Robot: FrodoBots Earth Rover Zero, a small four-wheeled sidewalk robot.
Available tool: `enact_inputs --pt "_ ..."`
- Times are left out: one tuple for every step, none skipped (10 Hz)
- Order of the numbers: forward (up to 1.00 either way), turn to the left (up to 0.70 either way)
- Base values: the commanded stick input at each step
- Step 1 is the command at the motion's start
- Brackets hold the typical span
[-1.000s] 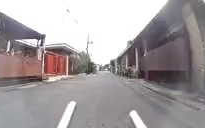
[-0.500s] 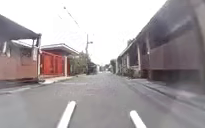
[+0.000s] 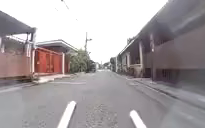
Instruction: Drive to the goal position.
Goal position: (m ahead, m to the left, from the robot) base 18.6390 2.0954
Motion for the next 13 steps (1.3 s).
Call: enact_inputs --pt "0.85 0.02" --pt "0.85 0.0" --pt "0.85 0.0" --pt "0.85 0.0" --pt "0.85 0.0" --pt "0.85 0.0" --pt "0.85 0.0" --pt "0.85 0.0" --pt "0.85 0.0" --pt "0.85 0.0" --pt "0.85 0.0" --pt "0.85 0.0" --pt "0.85 0.0"
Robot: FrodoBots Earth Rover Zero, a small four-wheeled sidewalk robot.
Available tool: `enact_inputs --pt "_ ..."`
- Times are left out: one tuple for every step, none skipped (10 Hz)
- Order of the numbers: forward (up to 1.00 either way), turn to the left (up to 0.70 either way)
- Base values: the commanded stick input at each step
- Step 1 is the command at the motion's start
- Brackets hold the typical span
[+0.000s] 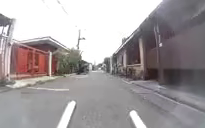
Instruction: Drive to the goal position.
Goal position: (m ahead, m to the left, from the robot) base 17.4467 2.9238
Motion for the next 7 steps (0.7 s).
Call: enact_inputs --pt "0.85 0.0" --pt "0.85 0.0" --pt "0.85 0.0" --pt "0.85 0.0" --pt "0.85 0.0" --pt "0.85 0.0" --pt "0.85 0.0"
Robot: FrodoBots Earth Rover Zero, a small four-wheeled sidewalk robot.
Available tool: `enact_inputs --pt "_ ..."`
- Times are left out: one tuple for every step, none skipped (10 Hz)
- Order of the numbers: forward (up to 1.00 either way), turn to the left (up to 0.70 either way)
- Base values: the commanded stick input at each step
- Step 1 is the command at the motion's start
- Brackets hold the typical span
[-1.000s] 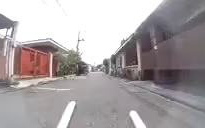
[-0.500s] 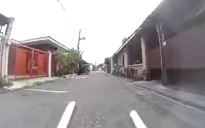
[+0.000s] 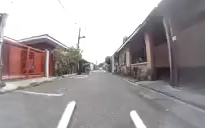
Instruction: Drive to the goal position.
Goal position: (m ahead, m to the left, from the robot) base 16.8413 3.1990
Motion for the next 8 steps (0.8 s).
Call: enact_inputs --pt "0.85 0.0" --pt "0.85 0.0" --pt "0.85 0.0" --pt "0.85 0.0" --pt "0.85 0.0" --pt "0.85 0.0" --pt "0.85 0.0" --pt "0.85 0.0"
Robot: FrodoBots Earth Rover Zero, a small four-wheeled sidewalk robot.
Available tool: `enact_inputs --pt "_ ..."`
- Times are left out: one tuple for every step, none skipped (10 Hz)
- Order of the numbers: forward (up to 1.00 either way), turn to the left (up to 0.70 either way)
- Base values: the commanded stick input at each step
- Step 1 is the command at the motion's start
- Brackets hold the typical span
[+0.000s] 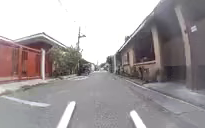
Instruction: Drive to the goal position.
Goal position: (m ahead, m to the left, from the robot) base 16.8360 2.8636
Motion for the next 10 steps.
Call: enact_inputs --pt "0.85 0.0" --pt "0.85 0.0" --pt "0.85 0.0" --pt "0.85 0.0" --pt "0.85 0.0" --pt "0.85 0.0" --pt "0.85 0.0" --pt "0.85 0.0" --pt "0.85 0.0" --pt "0.85 0.0"
